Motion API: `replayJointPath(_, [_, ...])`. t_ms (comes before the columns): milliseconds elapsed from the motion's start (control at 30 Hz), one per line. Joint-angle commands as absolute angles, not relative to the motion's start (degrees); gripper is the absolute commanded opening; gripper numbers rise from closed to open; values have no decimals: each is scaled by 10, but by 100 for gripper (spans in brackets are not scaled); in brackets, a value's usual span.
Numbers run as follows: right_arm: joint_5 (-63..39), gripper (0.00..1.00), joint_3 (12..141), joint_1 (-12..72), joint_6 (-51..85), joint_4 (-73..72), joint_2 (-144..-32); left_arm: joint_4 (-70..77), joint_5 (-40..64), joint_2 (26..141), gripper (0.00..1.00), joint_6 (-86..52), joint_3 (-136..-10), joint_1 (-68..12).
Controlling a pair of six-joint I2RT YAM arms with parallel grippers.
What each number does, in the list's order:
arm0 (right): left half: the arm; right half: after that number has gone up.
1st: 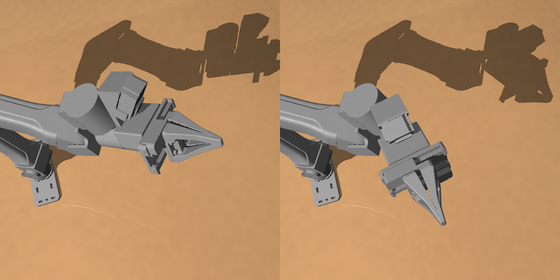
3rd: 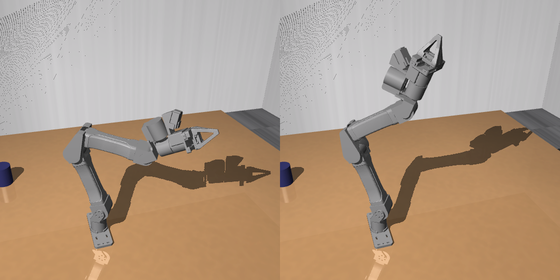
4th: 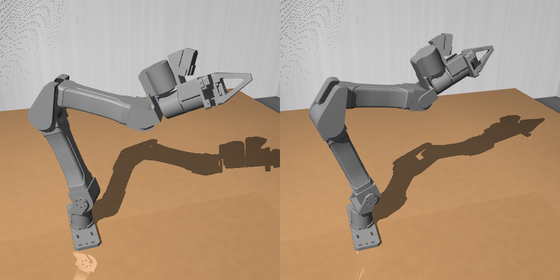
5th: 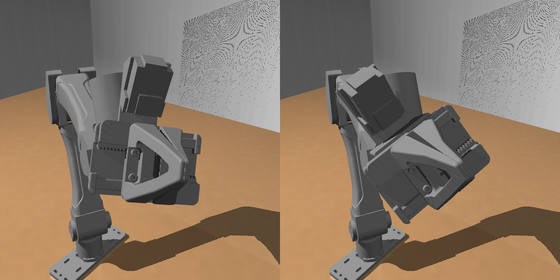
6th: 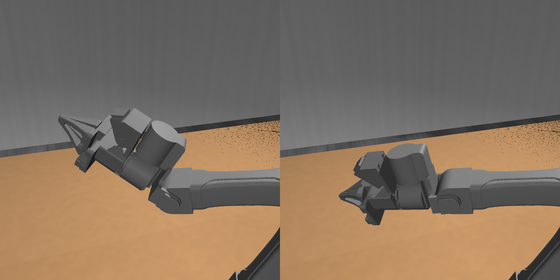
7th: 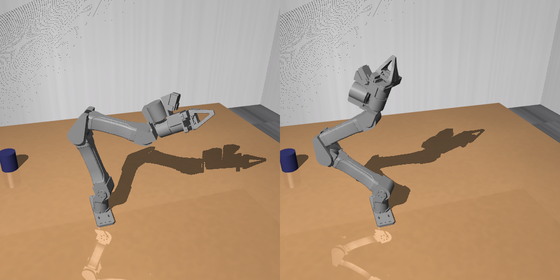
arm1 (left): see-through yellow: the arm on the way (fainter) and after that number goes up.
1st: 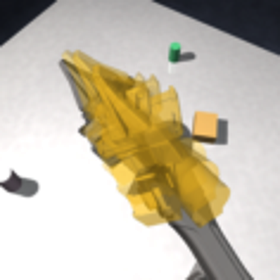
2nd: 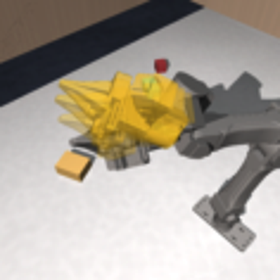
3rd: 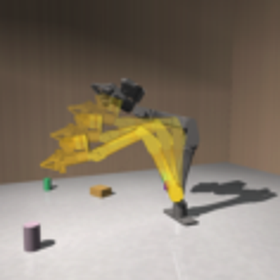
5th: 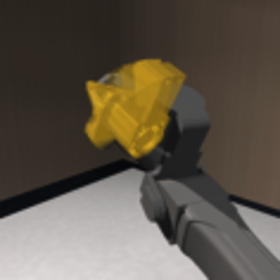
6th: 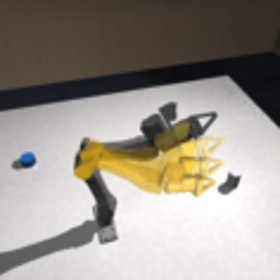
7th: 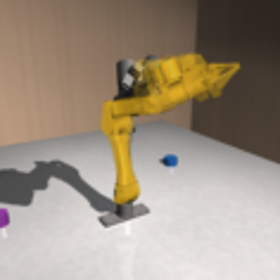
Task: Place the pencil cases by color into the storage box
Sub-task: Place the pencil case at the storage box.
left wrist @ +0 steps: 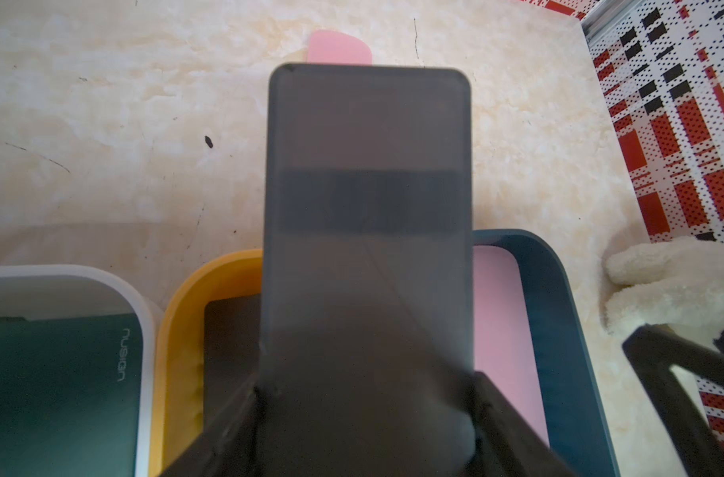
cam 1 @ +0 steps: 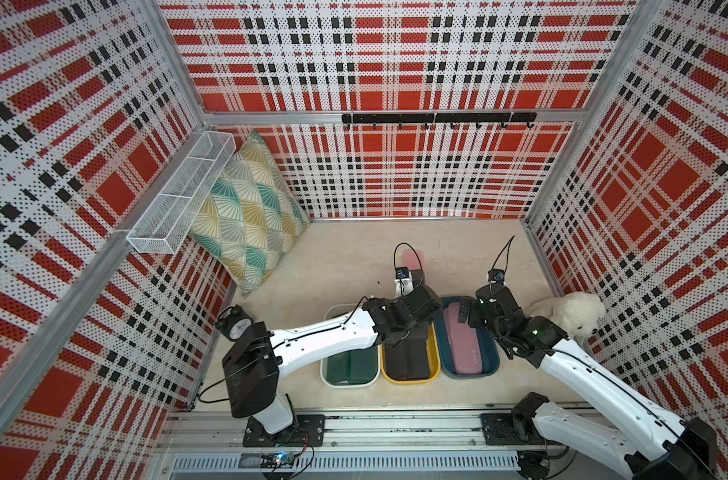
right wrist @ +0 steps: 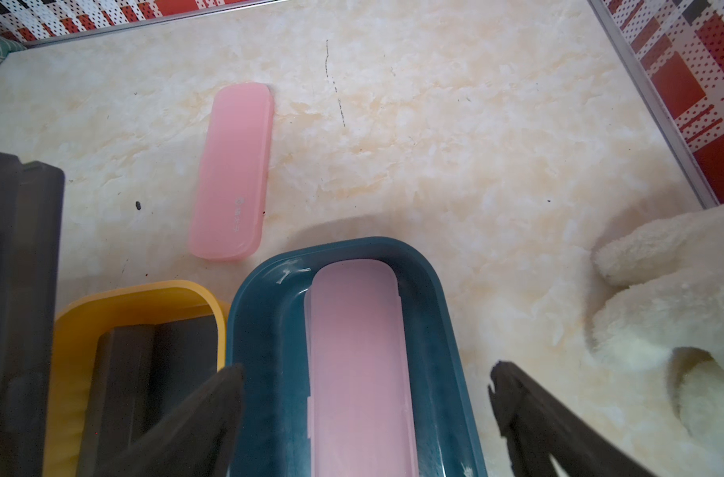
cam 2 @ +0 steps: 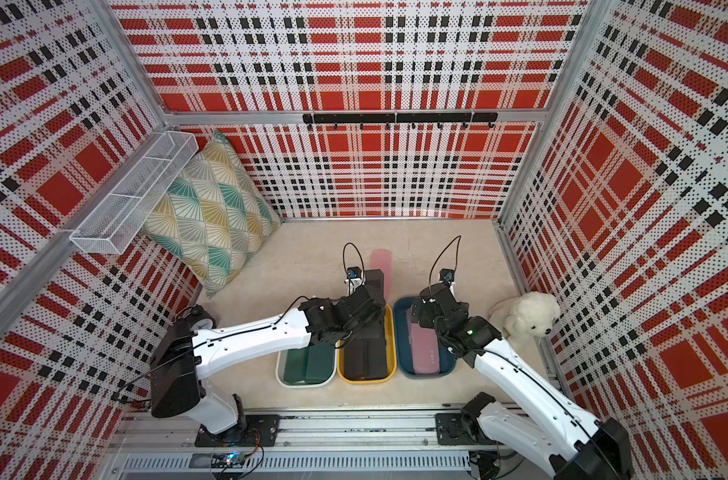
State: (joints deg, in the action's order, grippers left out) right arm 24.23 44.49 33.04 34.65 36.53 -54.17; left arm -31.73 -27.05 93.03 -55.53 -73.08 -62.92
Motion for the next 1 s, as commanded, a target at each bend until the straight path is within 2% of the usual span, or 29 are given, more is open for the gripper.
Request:
replayJointPath(0, [237,99,445,319,326,366,-527,-305,-294,926,47,-598,-722,-645])
replayJointPath(433, [220,99,438,274,290,361,-504,-307,-300,942,48,-668,-683,-674])
replayJointPath(967, [203,99,420,254,276,355,-490,-307,-281,990,48,-675,-695,-674])
